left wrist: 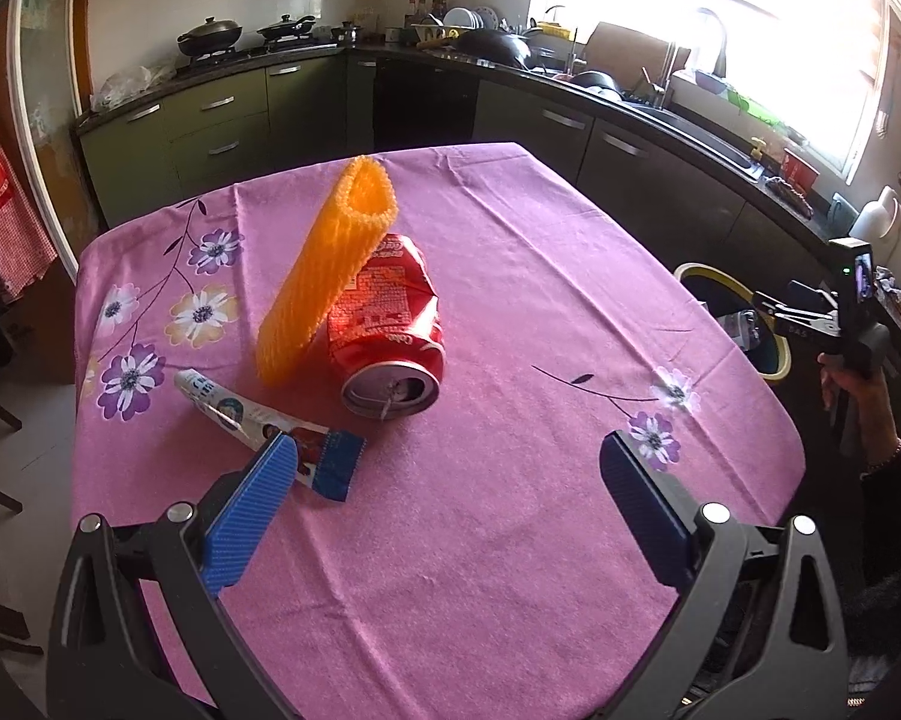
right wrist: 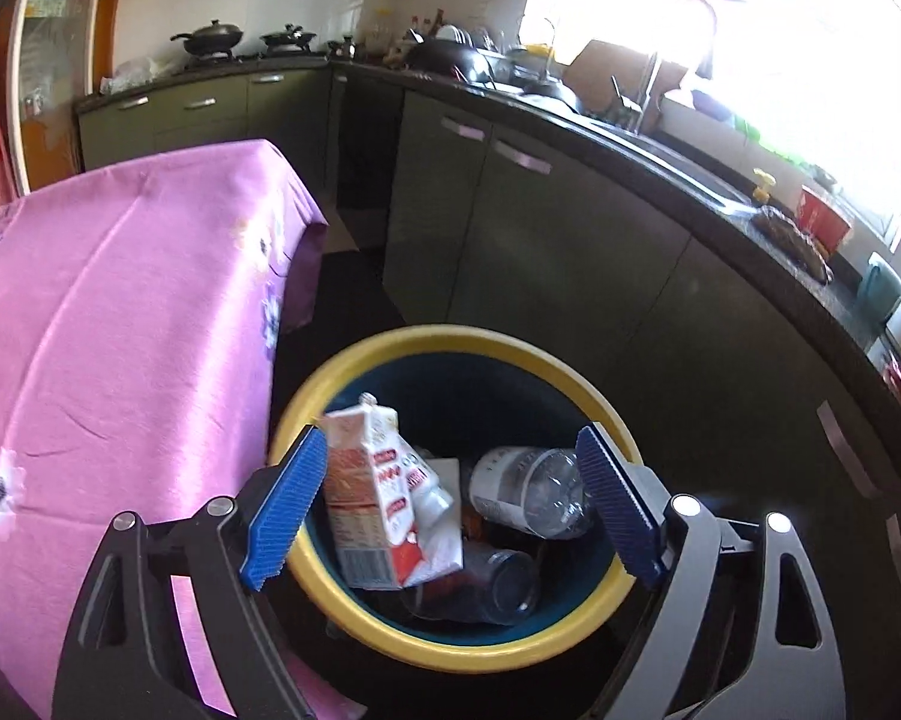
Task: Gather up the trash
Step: 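Carry the milk carton over the trash bin and open the right tool, then grasp the orange mesh fruit sleeve with the left tool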
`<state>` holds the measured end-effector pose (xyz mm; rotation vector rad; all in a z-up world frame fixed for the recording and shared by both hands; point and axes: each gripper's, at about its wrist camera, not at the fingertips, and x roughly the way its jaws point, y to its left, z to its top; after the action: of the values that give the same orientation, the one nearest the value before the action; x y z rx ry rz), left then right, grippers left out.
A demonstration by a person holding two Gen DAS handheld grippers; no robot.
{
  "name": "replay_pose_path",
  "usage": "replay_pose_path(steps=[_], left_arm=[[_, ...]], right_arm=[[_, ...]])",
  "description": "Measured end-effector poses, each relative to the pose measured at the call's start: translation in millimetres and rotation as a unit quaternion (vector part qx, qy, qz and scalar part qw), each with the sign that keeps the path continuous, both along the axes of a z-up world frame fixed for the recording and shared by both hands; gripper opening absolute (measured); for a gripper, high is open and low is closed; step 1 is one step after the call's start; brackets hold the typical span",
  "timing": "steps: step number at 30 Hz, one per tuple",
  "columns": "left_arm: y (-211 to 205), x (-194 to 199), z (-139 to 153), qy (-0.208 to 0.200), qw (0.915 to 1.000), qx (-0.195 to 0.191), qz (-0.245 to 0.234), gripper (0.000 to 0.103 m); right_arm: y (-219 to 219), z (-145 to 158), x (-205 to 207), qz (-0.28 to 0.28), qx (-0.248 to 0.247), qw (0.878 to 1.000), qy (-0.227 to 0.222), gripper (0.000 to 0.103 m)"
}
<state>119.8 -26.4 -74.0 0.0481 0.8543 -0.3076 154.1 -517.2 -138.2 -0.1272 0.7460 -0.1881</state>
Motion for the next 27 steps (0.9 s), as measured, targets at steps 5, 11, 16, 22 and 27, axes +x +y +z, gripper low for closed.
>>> replay_pose_path(steps=[5,11,16,22,27], left_arm=[[9.3,40.2,3.0,-0.013,0.9998,-0.016,0.000,0.096],[22.7,83.9,1.7,-0.011,0.9992,-0.035,0.015,0.096],[27.3,97.7,-3.1,-0.007,0.9993,-0.025,0.026,0.064],[34.3,100.5,-9.6,0.002,0.9991,-0.023,0.034,0.033],[31.4,92.3,-4.8,-0.019,0.9995,-0.003,0.026,0.016]], right_arm=[[23.2,8.0,2.9,0.026,-0.004,1.000,-0.002,0.086],[41.8,1.1,6.3,0.047,0.002,0.999,0.010,0.086],[53.1,-3.8,7.8,0.054,-0.008,0.998,0.014,0.086],[55.8,-8.3,17.1,0.061,0.000,0.998,0.020,0.086],[63.1,-10.7,20.6,0.071,0.000,0.997,0.024,0.086]])
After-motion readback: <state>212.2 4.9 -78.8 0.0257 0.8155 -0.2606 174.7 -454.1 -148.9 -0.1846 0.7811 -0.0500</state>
